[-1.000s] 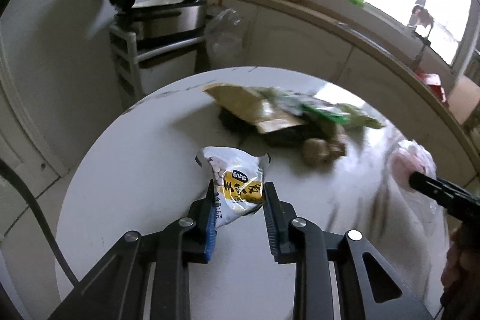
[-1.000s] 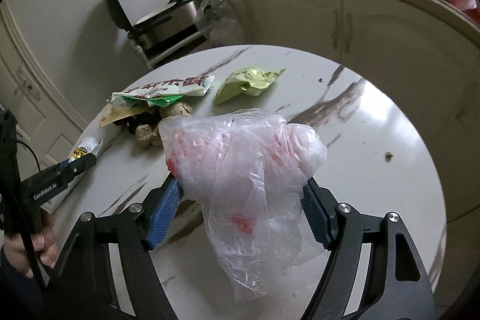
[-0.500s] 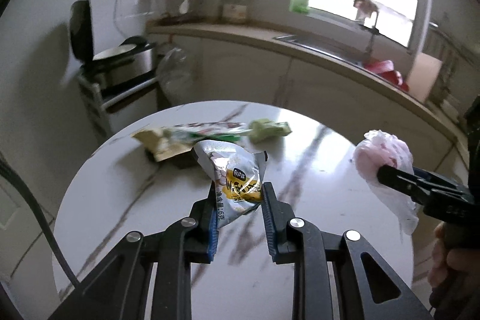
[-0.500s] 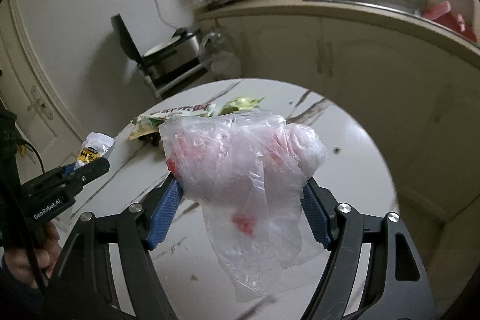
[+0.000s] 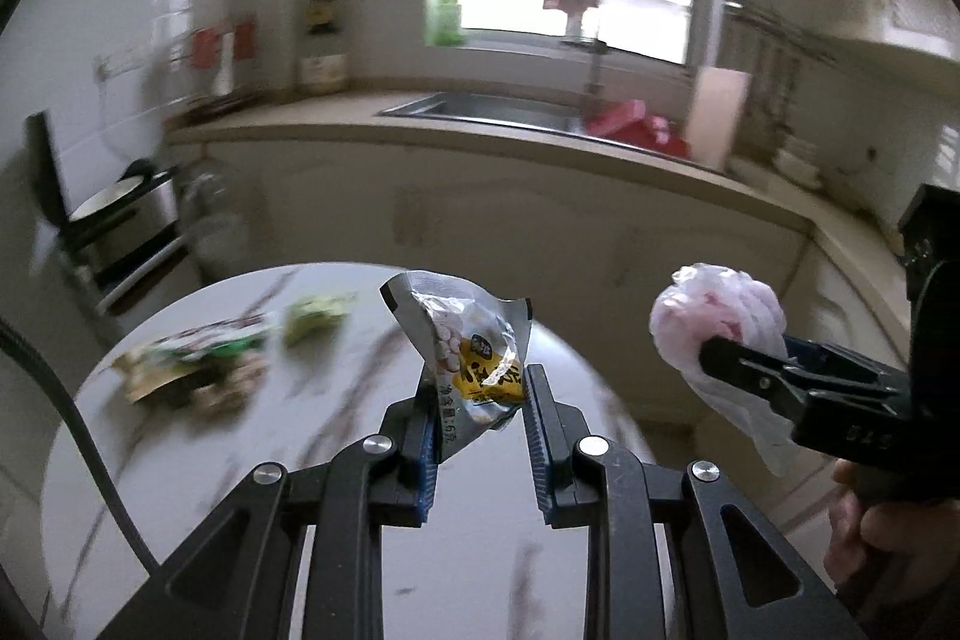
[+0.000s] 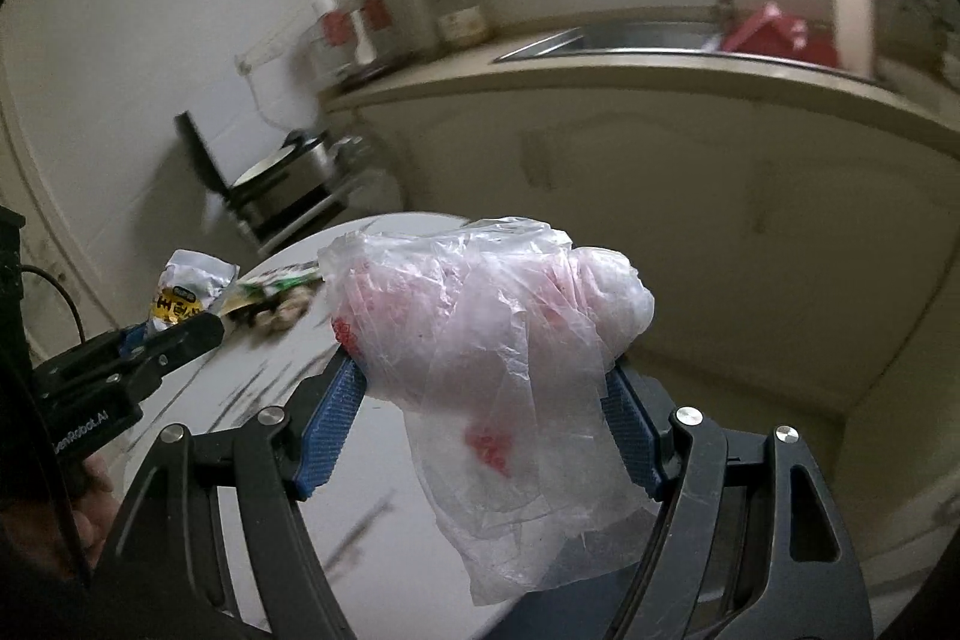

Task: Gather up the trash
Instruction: 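Carry packet and plastic bag to the white bin and open both grippers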

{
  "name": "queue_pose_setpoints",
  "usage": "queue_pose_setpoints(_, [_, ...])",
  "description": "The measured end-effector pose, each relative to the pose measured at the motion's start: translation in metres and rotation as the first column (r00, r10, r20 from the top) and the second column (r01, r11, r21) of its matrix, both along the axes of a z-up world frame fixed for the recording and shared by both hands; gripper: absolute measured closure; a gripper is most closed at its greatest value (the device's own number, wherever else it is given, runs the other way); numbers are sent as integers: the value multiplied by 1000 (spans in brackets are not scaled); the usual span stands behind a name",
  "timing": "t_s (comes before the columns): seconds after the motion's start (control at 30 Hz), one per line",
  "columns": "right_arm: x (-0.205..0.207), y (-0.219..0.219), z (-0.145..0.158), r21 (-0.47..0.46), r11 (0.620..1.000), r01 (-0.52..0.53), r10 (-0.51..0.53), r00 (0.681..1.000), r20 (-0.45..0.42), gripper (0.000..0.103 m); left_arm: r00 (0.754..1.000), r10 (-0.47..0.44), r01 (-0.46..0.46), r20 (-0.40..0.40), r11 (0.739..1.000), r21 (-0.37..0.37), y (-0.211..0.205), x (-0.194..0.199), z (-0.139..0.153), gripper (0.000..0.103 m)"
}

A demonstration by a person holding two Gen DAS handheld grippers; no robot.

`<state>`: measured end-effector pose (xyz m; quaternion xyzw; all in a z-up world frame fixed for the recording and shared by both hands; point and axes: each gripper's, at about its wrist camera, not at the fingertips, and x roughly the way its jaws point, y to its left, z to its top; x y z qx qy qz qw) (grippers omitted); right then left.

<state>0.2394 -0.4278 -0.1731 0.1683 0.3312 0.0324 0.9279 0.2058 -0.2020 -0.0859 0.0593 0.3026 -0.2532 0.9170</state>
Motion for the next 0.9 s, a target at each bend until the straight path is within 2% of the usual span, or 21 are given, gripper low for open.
queue_pose_setpoints(0.23, [-39, -65, 0, -7, 992, 126, -126, 992, -3, 31, 991, -131, 131, -14, 991, 0, -72, -4, -6, 82])
queue_pose_setpoints(0.4, [-64, -111, -16, 0, 978, 208, -208, 978, -33, 30, 975, -215, 216, -65, 976, 10, -124, 1, -27, 82])
queue_pose_setpoints(0.53, [-77, -149, -48, 10, 963, 268, -266, 959, -94, 30, 958, -260, 266, -117, 963, 35, -159, 29, -47, 82])
queue_pose_setpoints(0.63, [-80, -175, -80, 32, 950, 311, -303, 940, -156, 30, 941, -285, 301, -182, 951, 67, -195, 40, -74, 81])
queue_pose_setpoints(0.9, [-85, -226, -168, 123, 911, 395, -341, 886, -316, 30, 895, -302, 363, -330, 921, 140, -264, 77, -135, 81])
